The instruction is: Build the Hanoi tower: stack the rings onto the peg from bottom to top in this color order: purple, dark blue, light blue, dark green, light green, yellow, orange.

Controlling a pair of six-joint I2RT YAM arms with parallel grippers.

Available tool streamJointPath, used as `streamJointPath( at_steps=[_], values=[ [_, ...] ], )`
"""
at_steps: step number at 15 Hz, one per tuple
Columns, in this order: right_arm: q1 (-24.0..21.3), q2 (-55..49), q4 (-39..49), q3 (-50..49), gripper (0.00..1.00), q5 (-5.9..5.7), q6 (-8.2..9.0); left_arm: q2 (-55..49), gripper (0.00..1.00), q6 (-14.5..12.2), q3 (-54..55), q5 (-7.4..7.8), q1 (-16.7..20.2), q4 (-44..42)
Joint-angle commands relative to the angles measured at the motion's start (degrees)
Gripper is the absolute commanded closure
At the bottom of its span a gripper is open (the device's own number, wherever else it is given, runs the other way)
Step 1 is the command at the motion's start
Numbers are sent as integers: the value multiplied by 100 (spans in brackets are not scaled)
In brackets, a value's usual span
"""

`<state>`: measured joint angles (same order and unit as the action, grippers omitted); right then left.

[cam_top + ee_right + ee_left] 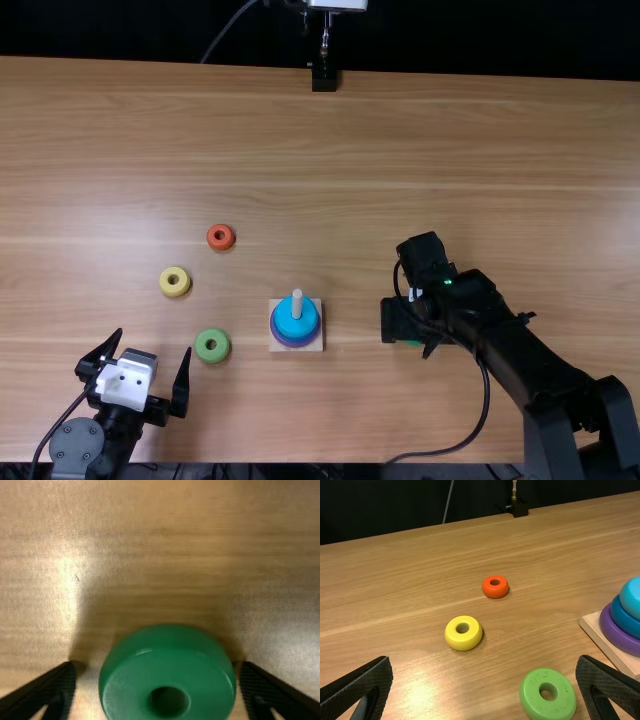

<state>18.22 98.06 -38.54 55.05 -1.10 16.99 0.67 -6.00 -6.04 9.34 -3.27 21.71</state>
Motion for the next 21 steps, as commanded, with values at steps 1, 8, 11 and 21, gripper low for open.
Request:
streamJointPath(
  at_steps=[1,8,11,21],
  values=[
    [-82,-156,178,-205,100,37,72,-67,0,-86,604,57,37,434],
    [-11,-200,115,-161,100,26,-22,-67,0,-86,604,57,37,434],
    [-2,-648,-117,252,100,58,-370,-67,0,-86,604,57,37,434],
    [1061,-692,-3239,3504,100,89,-1752,-67,0,-86,604,57,37,434]
  ],
)
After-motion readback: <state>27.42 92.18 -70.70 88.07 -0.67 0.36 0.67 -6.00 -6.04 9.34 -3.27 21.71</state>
